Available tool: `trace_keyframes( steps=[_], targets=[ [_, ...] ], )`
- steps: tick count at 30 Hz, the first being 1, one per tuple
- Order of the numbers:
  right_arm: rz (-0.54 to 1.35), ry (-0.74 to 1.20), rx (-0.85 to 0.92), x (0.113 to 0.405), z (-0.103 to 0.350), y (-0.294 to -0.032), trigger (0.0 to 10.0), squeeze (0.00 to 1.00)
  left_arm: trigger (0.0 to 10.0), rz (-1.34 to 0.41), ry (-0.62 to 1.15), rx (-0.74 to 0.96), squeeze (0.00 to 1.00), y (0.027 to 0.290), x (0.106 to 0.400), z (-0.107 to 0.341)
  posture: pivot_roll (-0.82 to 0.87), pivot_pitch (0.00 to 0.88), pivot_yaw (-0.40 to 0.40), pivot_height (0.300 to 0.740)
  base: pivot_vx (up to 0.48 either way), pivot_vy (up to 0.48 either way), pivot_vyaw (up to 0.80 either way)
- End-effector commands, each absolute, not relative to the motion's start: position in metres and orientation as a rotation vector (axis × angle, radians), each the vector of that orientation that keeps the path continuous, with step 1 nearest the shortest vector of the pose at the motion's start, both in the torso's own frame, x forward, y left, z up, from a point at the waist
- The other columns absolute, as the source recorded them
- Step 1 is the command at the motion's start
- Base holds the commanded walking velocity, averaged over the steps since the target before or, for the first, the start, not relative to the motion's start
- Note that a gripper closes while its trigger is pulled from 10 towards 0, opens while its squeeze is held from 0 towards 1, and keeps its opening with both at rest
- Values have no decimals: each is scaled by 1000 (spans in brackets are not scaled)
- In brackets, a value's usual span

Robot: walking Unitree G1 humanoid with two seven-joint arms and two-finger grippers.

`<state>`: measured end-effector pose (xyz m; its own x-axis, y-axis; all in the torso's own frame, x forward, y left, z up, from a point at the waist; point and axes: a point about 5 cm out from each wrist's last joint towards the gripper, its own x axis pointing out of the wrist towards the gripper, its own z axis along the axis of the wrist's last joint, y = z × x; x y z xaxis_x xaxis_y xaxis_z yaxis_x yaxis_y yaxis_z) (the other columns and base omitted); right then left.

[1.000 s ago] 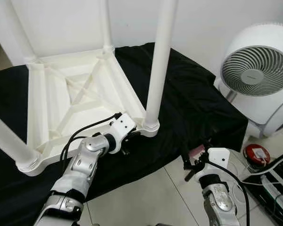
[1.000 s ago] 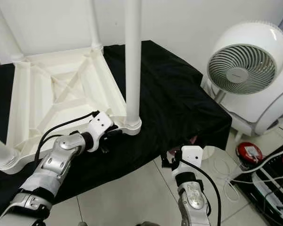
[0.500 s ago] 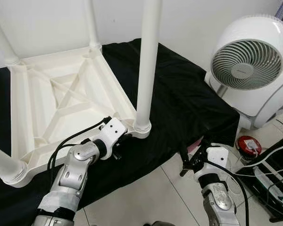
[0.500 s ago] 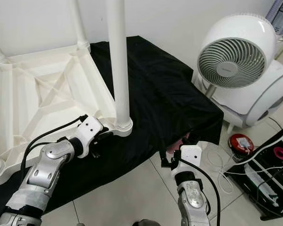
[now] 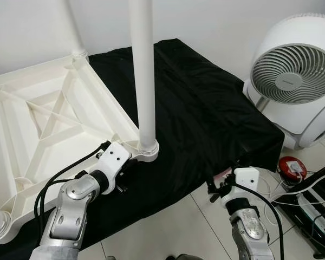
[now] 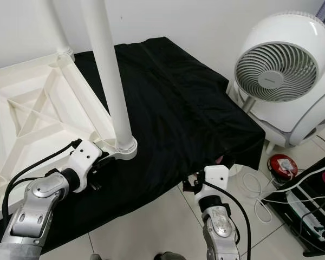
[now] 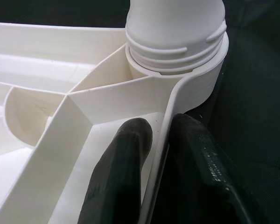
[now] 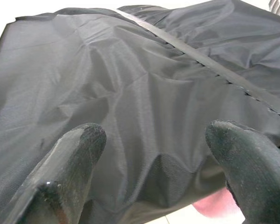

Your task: Building children table

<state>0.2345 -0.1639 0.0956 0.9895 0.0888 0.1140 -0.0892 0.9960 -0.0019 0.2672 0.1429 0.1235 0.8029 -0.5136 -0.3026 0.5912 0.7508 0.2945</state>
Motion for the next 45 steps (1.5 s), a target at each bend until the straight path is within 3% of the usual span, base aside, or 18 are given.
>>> trace_keyframes(
  steps=[1,16,17,18,19,20,25,26,28,29,38,45],
  targets=[
    [84,-98,-9,233,91,-167,10000,0,10000,-497,302,437,0,159,265,102,-45,91,4,740,0,0,0],
    [85,-102,-13,236,91,-166,10000,0,10000,-684,241,606,0,190,266,112,-47,84,8,740,0,0,0],
    [88,-101,-17,235,91,-166,10000,0,10000,-675,254,622,271,197,268,112,-47,86,7,740,0,0,0],
    [89,-100,-18,235,91,-166,10000,0,10000,-666,258,612,675,199,270,113,-47,85,7,740,0,0,0],
    [89,-100,-19,235,91,-166,10000,0,10000,-661,258,602,675,201,271,114,-47,85,7,740,0,0,0],
    [92,-99,-20,235,91,-166,10000,0,10000,-678,254,594,1000,199,270,115,-47,84,5,740,0,0,0],
    [105,-96,-24,236,90,-165,10000,0,10000,-744,243,591,1000,187,266,117,-46,81,2,740,0,0,0],
    [108,-96,-26,236,90,-165,10000,0,10000,-761,241,590,55,184,265,117,-46,81,2,740,0,0,0],
    [113,-96,-32,237,90,-165,10000,0,10000,-782,220,596,55,180,264,119,-45,79,0,740,0,0,0],
    [117,-97,-38,238,91,-166,10000,0,10000,-781,206,590,0,179,264,121,-45,76,-3,740,0,0,0],
    [142,-104,-100,246,96,-173,10000,0,10000,-723,143,504,0,183,269,136,-37,70,-6,740,0,0,0],
    [105,-127,-130,271,112,-177,10000,0,10000,-627,75,367,0,191,279,156,-30,64,-7,740,0,0,0]
  ],
)
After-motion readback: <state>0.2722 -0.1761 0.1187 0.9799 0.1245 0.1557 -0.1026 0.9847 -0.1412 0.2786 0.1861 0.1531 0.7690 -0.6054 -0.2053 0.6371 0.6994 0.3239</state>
